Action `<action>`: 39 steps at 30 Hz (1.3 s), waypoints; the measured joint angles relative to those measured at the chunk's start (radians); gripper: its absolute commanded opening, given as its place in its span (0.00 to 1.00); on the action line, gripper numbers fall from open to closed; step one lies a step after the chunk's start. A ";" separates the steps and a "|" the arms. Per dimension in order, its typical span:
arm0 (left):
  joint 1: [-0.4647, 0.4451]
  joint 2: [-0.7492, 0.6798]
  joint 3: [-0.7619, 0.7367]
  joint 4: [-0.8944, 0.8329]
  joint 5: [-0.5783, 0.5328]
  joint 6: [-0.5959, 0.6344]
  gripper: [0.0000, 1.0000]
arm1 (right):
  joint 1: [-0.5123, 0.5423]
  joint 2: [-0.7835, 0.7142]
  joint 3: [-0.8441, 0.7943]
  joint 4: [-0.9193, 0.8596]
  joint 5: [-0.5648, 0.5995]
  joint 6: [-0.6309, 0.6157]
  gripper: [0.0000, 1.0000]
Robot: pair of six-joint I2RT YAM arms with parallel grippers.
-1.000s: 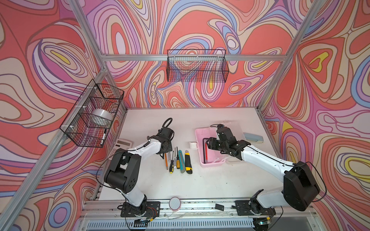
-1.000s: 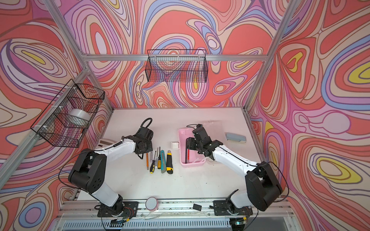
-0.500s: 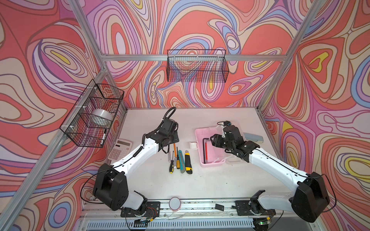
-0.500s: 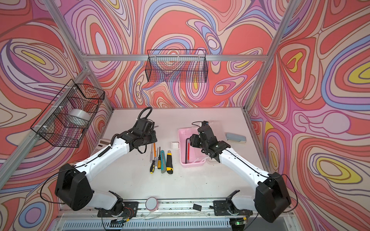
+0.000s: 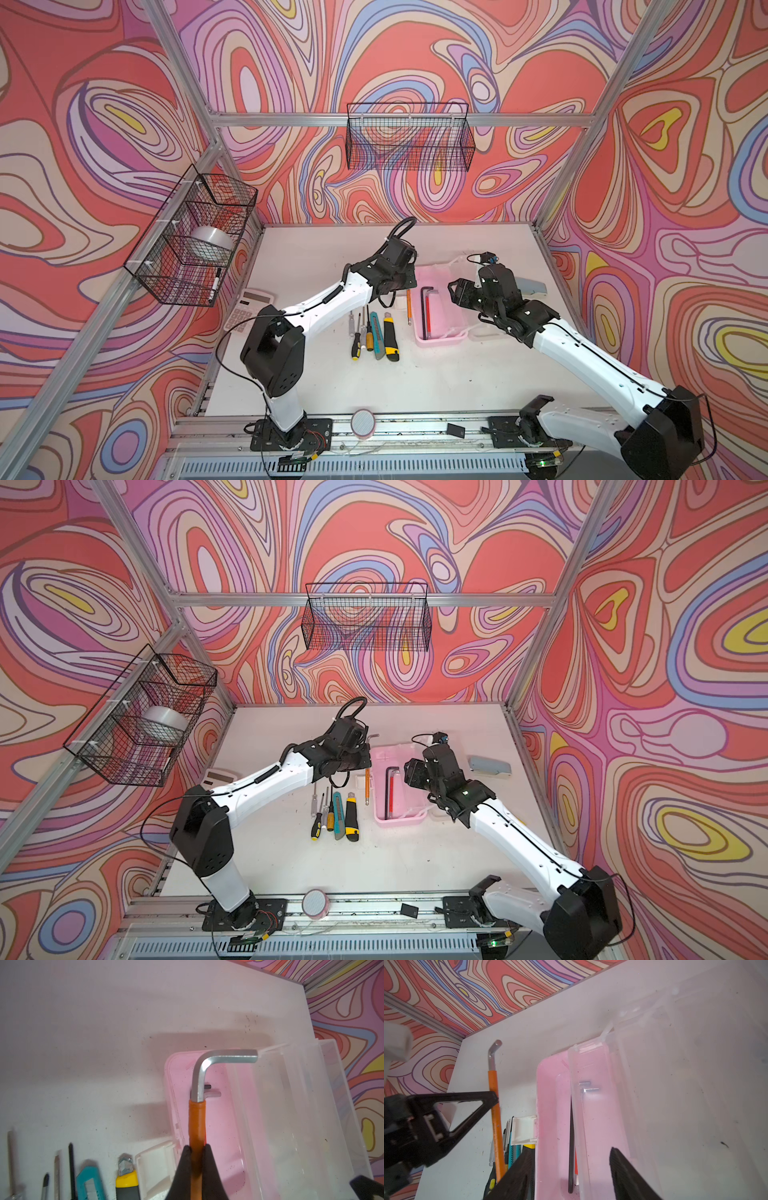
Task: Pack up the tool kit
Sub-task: 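Carry the orange hex key with the left gripper over the pink box, then lower the orange hex key into the box and open the left gripper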
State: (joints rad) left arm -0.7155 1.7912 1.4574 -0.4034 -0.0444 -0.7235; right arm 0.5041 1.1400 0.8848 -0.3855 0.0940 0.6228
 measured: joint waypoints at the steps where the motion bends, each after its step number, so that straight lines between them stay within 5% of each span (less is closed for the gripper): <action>1: -0.005 0.021 0.008 0.003 0.005 -0.005 0.00 | 0.000 -0.004 -0.002 -0.004 0.003 0.000 0.63; 18: -0.031 0.223 0.145 0.010 0.026 -0.022 0.00 | -0.006 -0.013 -0.047 -0.013 0.026 -0.004 0.64; 39: -0.031 0.293 0.143 -0.031 0.010 -0.018 0.00 | -0.028 0.016 -0.055 -0.003 0.021 -0.020 0.64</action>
State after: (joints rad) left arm -0.7464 2.0842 1.6009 -0.4347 -0.0345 -0.7410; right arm 0.4759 1.1561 0.8303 -0.3889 0.1154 0.6025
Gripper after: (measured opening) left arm 0.080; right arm 0.636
